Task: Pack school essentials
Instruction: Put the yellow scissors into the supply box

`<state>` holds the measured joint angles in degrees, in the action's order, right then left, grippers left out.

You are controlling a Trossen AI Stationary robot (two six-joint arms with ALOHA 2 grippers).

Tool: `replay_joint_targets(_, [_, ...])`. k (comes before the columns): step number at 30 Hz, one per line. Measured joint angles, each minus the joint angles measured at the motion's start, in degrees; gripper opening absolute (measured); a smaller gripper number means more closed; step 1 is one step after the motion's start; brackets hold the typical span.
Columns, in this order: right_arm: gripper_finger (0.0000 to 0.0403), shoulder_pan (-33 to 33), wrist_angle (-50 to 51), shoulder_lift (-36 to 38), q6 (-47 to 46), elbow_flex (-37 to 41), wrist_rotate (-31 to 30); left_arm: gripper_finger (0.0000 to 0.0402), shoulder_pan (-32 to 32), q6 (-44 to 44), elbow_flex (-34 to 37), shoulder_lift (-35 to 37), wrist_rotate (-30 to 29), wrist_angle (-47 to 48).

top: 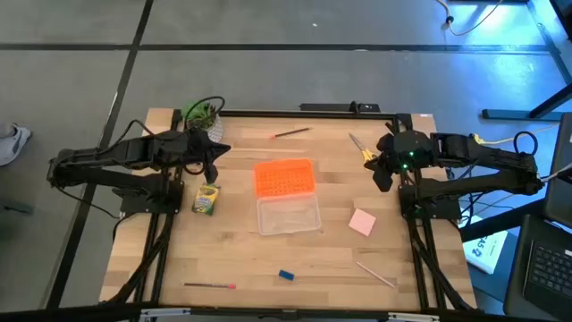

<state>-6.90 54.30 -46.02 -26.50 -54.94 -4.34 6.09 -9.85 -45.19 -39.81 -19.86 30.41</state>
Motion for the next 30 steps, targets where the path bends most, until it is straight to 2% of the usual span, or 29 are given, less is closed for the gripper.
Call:
replay_joint_targets(8, [0.0014, 0.0, 0.35, 0.0, 0.35, -0.02, 0.03, 0.0013, 0.02, 0.07, 0.0, 0.0, 0.02, 0.0])
replay_joint_targets(11, [0.0008, 0.0, 1.63, 0.22, 3.01, -0.35, 2.46, 0.0017, 0.02, 2.46, 0.0, 0.0, 0.68, -0.52])
replay_joint_targets(15, [0.0005, 0.02, 6.13, -0.64, 5.03, -4.12, 2.95, 0.002, -0.02, 6.87, 0.0, -0.6, 5.91, -5.44])
replay_joint_targets(19, [0.0003, 0.06, 14.57, -3.66, 5.53, -10.07, 3.03, 0.0016, 0.0, 7.02, -0.52, -2.49, 7.42, -7.7])
replay_joint_targets(23, [0.0009, 0.55, 22.41, -7.68, 5.75, -14.5, 5.99, 0.001, -0.92, 8.49, -4.24, -6.98, 7.54, -5.66])
replay_joint_targets(30, [0.0045, -0.08, 23.39, -10.87, 5.44, -16.13, 5.57, 0.0001, -1.22, 10.14, -13.95, -14.78, 7.35, 3.42])
